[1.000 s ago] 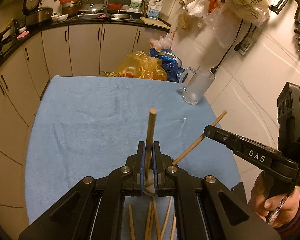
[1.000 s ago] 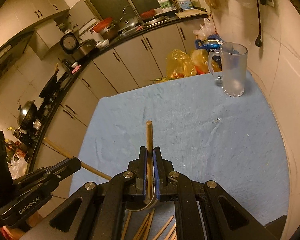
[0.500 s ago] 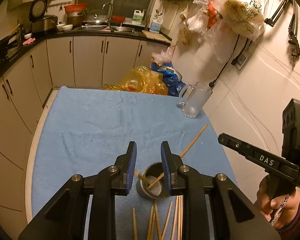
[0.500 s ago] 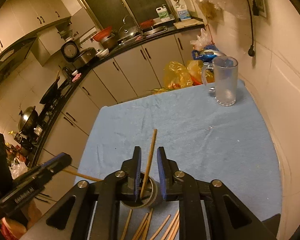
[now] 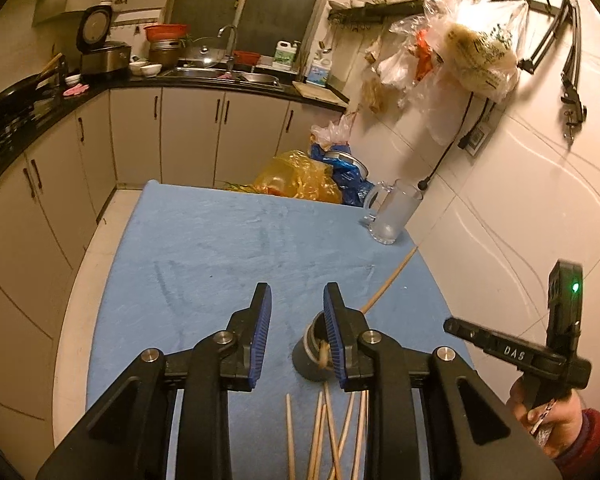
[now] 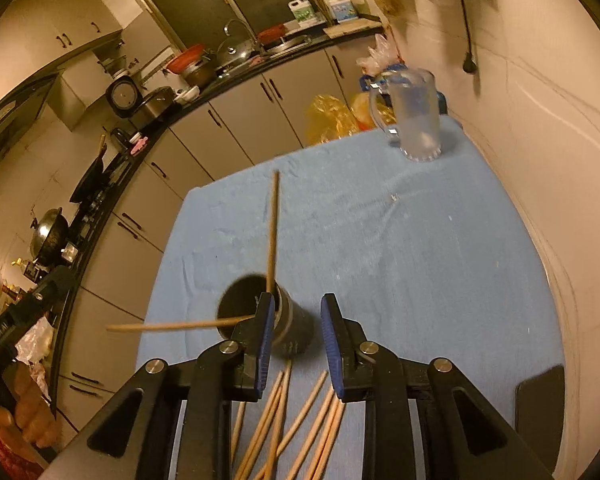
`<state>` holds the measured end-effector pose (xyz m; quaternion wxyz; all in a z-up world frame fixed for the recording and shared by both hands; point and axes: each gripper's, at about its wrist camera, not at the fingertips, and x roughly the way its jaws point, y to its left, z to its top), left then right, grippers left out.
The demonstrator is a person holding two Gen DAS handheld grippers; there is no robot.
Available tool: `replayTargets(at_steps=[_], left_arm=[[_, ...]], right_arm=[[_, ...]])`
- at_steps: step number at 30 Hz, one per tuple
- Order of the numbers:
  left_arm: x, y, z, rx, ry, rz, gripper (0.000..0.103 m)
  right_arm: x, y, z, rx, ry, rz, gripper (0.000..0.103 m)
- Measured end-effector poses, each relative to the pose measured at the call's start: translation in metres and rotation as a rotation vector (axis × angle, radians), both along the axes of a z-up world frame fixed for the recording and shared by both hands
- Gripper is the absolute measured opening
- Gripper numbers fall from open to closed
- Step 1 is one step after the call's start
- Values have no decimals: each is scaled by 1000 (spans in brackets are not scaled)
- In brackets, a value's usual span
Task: Organize utensils
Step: 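Lower both chopsticks into the black cup and open both grippers, then withdraw both grippers from the cup back toward the remaining chopsticks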
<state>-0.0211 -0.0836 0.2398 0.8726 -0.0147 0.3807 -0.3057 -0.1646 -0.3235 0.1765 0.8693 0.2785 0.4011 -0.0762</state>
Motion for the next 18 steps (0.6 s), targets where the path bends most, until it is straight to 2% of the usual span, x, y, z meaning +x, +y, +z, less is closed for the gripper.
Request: replayTargets(at_steps=[4,9,15,18], left_arm=[[-7,21,-8,-2,18,24,26],[-23,47,-40,6,75,45,27],[-58,46,-84,67,157,6,27],[-80,38,-98,108,163,-37,27]], right_arm=[[-13,6,-17,33,38,3,26],[-27,11,-38,62,73,-4,26],[-48,25,-73,57,148,7,26],[-58,31,-94,72,209,4,26]])
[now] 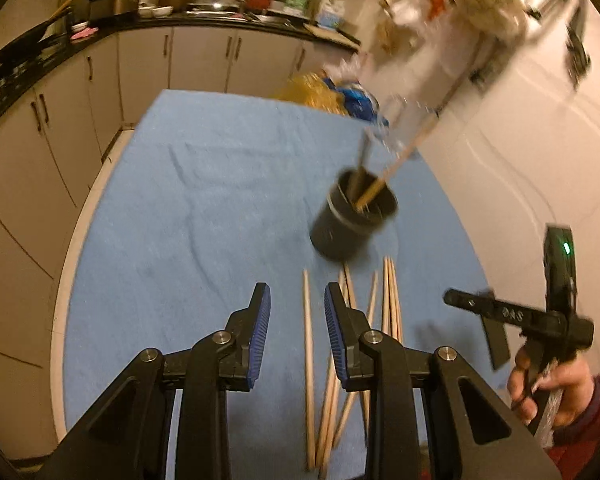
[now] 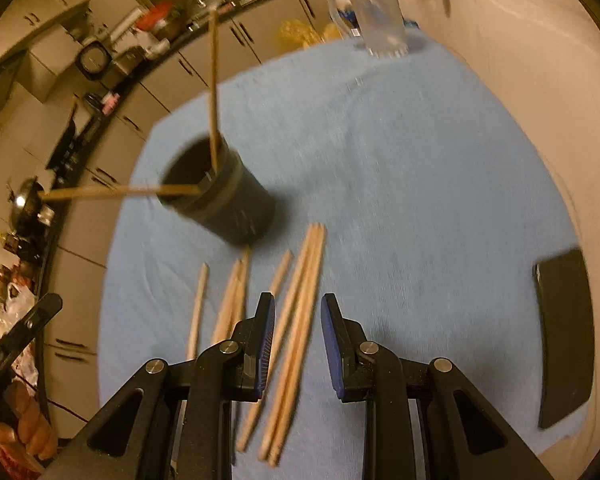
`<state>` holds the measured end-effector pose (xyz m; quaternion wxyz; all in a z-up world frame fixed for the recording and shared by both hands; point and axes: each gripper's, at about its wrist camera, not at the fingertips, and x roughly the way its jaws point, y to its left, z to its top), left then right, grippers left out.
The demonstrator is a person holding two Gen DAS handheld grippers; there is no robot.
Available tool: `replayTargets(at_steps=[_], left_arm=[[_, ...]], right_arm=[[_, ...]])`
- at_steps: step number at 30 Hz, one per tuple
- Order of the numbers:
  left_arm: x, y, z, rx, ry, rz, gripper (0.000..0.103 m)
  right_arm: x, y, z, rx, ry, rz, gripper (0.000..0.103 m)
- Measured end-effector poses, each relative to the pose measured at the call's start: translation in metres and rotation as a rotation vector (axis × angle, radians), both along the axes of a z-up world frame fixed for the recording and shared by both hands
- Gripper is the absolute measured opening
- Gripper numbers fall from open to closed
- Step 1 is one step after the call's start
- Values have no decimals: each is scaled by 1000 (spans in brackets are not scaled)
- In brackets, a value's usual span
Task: Organize utensils
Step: 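Withdraw both grippers from the cup back toward the remaining chopsticks, then grasp a wooden chopstick with the left gripper while the right gripper grasps another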
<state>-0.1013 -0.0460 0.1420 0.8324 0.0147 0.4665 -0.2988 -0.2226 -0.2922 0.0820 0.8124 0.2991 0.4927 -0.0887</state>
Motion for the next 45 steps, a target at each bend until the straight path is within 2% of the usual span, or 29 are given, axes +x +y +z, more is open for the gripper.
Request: replayTargets(at_steps=[3,6,12,22,29,33,39,42,45], left_arm=[[-17,-6,-10,37,8,-44,27],[-28,-5,-15,73,0,-63,27],[-32,7,-17,103,-10,-40,27],[-33,22,-17,106,-3,-10,27],[-32,19,-24,111,6,-13,27],[-29,13,-29,112,19,-26,27],[-25,-1,-40,117,46,-48,27],[-23,-5,-47,118,70,-53,27],[-16,-11,-58,115,107,-53,27]], right_arm=[[-3,6,-13,39,38,-1,26],[0,13,-20,16,69,6,26],[7,26,-34,9,124,14,26],[10,41,-63,-73,200,60,26],[12,42,-62,-126,189,87,25],[4,38,-69,-139,222,90,19],[-10,17,-66,-165,244,41,19],[-18,0,-62,-119,226,-4,19],[-23,-15,-49,-67,169,-34,21]])
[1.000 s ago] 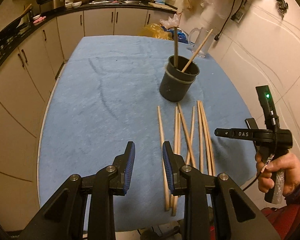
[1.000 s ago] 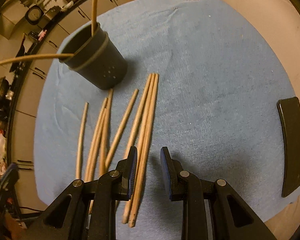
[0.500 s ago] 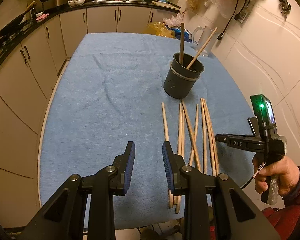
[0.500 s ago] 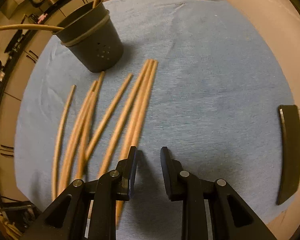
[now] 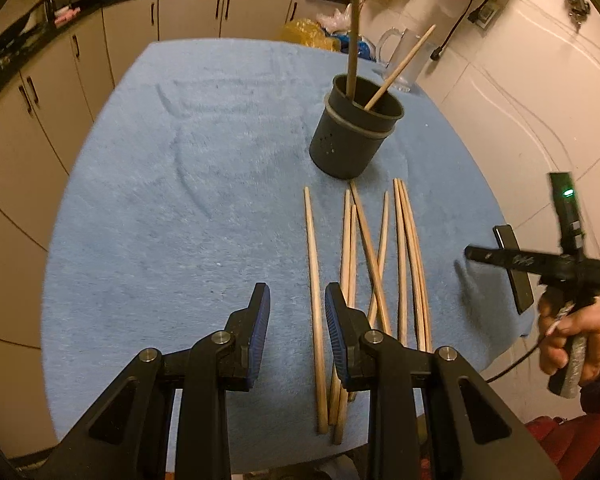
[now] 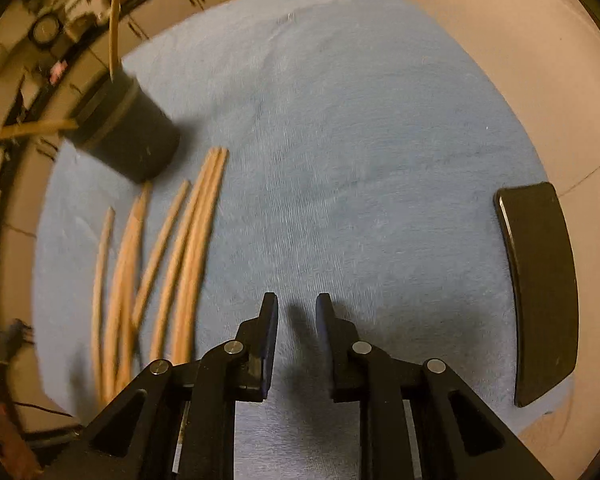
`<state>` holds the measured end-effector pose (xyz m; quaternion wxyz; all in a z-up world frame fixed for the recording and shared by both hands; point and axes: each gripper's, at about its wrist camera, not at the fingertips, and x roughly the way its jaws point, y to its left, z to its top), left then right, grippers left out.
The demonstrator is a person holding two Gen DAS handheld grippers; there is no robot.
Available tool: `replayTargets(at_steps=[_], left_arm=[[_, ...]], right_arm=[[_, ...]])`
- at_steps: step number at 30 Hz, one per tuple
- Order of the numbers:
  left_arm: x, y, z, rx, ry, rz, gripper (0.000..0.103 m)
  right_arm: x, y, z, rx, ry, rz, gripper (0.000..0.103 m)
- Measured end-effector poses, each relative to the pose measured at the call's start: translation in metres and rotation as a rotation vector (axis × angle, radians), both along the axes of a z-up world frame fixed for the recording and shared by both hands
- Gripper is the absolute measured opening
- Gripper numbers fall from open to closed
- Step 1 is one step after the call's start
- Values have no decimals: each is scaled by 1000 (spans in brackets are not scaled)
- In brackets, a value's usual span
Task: Organize utensils
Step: 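Grasp a wooden chopstick with the left gripper while the right gripper grasps another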
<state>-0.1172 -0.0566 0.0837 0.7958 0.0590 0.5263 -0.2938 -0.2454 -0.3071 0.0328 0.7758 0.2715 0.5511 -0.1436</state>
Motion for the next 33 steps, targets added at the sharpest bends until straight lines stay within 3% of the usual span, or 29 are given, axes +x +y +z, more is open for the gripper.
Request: replayTargets(at_steps=[6,11,17,20,24,33], left_arm=[[20,-22,-24,3,84,-17,27],[36,-53,-40,52,110,-34,27],[51,-86,-57,135,97,-55,26],[58,-90,-68,168,107,-44,14],[62,-88,-69,165,105,-29,7],[68,-76,-64,147,118,-26,7]], right_arm=[[6,-14,15,87,-66,-4,22],[26,-14,11,174,-58,-25,22],[48,-13,5,194,-28,8,22],[62,-11,1,197,-9,36,22],[78,-11,-8,189,25,49,22],[108,-5,-25,153,92,86,19]])
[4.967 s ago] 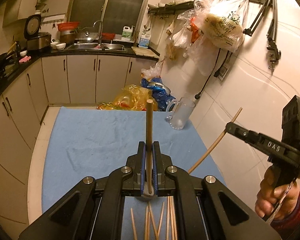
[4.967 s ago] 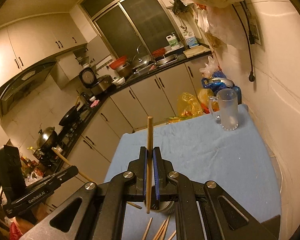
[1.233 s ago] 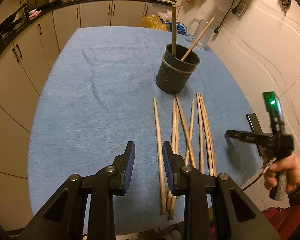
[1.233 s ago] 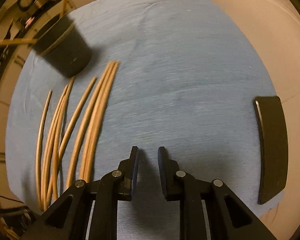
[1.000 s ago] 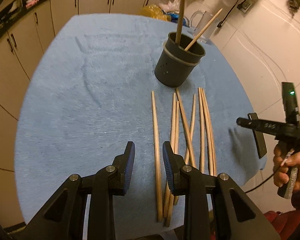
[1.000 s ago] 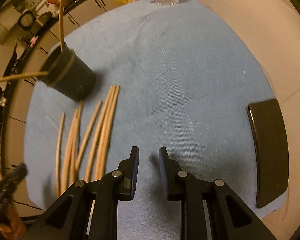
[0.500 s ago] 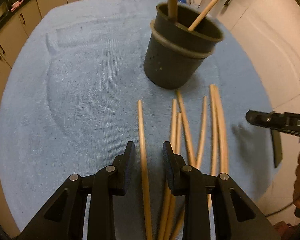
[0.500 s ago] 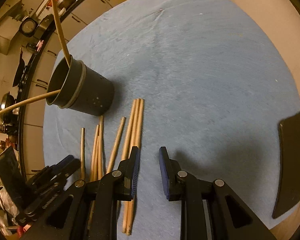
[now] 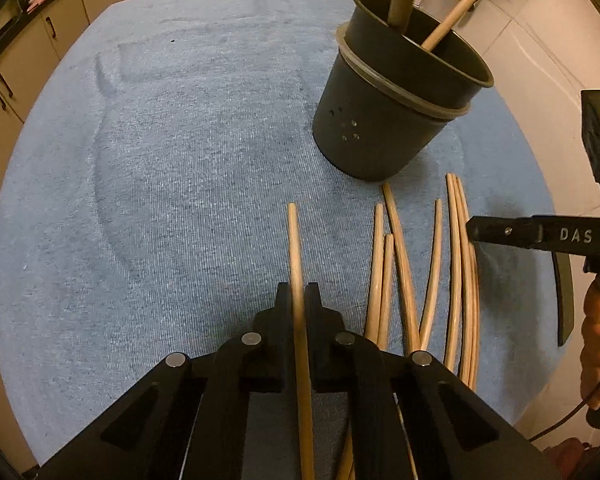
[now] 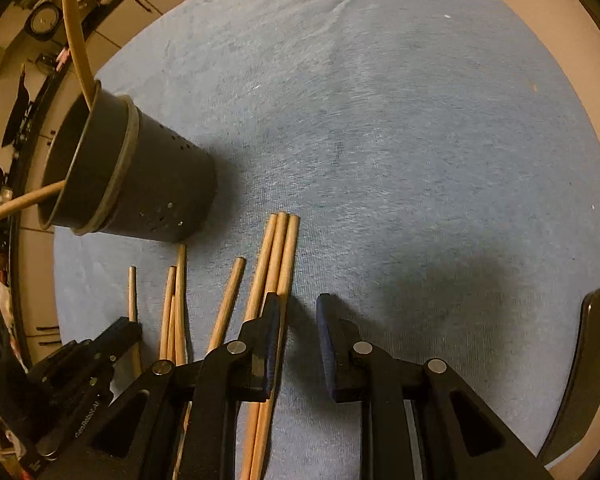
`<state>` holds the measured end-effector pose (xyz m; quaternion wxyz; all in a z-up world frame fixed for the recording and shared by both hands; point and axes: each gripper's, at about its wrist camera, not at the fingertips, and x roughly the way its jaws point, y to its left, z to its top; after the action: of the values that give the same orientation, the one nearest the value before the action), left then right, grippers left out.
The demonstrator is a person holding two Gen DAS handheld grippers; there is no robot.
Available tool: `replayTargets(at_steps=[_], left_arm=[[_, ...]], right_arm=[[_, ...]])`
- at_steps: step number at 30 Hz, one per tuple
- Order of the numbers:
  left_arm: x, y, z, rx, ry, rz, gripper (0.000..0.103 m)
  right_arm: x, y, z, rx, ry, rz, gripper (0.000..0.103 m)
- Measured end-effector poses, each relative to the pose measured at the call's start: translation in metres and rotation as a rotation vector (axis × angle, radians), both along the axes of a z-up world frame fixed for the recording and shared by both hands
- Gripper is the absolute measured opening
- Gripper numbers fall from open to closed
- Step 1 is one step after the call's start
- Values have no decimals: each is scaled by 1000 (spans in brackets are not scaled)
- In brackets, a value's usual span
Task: Organize utensils
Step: 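Grasp a wooden chopstick with the left gripper while the right gripper grasps another, then lift both chopsticks upright and carry them over the black cup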
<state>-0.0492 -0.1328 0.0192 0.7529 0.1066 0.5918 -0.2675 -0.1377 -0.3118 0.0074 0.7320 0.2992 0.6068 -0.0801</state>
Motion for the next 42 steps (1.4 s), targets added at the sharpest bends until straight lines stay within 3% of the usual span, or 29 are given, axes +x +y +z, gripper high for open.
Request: replayTargets(at_steps=[5,12,16,24,32,42], left_arm=[[4,3,2,-15,11,5,7],[0,0,7,-3,-15,3,6],[-10,10,13,-39,-30,20,6],[-28,46,66,-194,-129,68,6],[-51,68,126,-272,-251,57,6],[-65,82,152,-301,-293,27,6]], right_arm=[[9,9,-2,-63,50,34,9],[26,26,-3,-144,64,67,9],[20,19,-3,-99,36,47,6],[-13,16,47,-51,-188,1,6],[-51,25,110,-132,-422,-18,6],[-87,23,145,-184,-515,-49,6]])
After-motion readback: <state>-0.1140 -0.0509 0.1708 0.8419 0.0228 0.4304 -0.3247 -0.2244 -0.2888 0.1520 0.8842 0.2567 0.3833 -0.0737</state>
